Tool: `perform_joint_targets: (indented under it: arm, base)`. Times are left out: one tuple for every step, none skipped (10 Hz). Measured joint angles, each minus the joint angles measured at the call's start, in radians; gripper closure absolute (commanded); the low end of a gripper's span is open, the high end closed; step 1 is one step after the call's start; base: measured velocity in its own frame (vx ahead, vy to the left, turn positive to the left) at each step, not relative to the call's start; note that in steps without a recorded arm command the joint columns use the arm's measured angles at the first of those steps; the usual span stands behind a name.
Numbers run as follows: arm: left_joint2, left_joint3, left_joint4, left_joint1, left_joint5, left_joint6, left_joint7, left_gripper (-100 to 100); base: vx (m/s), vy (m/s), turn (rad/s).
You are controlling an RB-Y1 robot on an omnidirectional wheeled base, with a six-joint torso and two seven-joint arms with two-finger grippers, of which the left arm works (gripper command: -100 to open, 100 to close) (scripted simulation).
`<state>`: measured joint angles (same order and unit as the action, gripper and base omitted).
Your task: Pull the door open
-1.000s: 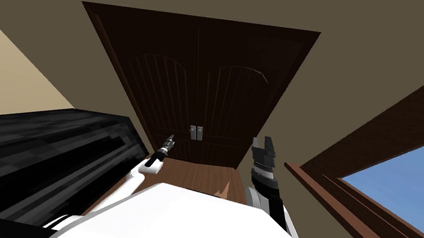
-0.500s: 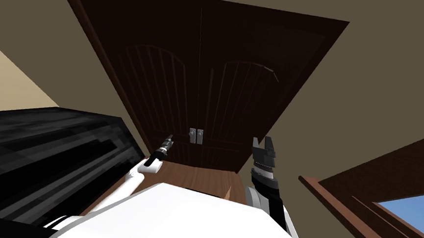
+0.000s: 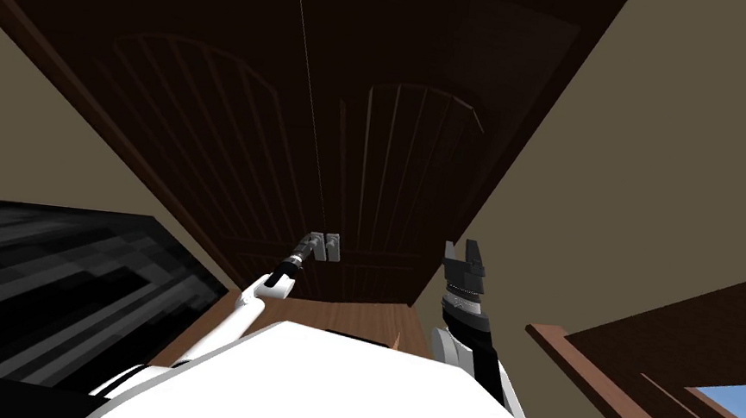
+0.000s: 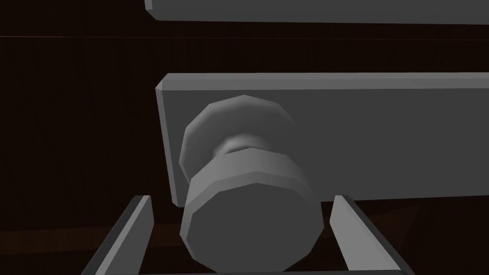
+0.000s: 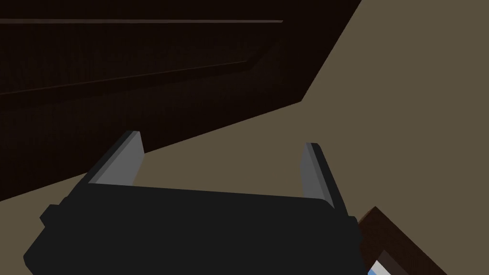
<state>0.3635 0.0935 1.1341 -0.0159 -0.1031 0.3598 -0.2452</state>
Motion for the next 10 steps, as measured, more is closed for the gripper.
perform_joint_targets:
  arm:
    - [0.000,0.001,-0.001,0.000,0.000,0.000,0.001,100]
    - [0.000,0.001,0.000,-0.001,0.000,0.001,0.001,100]
    - [-0.001,-0.001,-0.001,-0.001,0.000,0.000,0.002,100]
    - [-0.003,-0.002,-0.001,0.000,0.001,0.000,0.002,100]
    - [-0.003,-0.003,-0.002,0.001,0.001,-0.001,0.002,100]
    - [-0.003,-0.003,-0.002,0.002,0.001,-0.001,0.002,100]
    - [0.007,0.003,-0.012,0.006,-0.001,0.003,-0.001,100]
    - [0.016,0.008,-0.008,0.017,-0.002,-0.001,-0.003,-100]
    - [0.017,0.005,-0.002,0.022,-0.002,-0.002,-0.006,-100]
    - [0.019,-0.003,0.006,0.027,-0.002,0.001,-0.011,-100]
  base:
    - [-0.029,0.023,-0.011]
    - [-0.027,0.018,-0.027]
    - [-0.018,0.008,-0.008]
    - [-0.010,-0.001,0.006]
    - [0.000,0.000,0.000]
    - [-0.145,0.087,0.176]
    - [-0.214,0.156,0.110]
    - [-0.216,0.069,0.008]
    - [-0.198,-0.010,-0.016]
    - [-0.189,-0.030,-0.035]
